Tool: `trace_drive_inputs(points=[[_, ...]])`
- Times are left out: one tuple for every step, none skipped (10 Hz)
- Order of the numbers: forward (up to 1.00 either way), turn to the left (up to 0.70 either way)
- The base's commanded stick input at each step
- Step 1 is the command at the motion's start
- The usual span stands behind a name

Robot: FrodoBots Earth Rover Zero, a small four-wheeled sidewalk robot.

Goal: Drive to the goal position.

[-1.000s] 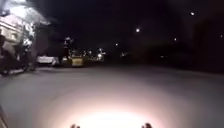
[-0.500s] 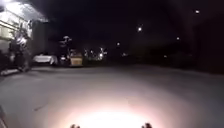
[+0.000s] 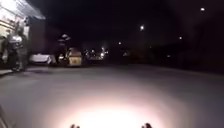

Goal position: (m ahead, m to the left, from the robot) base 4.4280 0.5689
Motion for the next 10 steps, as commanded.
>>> trace_drive_inputs(points=[[0.85,0.00],[0.85,0.00],[0.85,0.00],[0.85,0.00],[0.85,0.00],[0.85,0.00],[0.85,0.00],[0.85,0.00],[0.85,0.00],[0.85,0.00]])
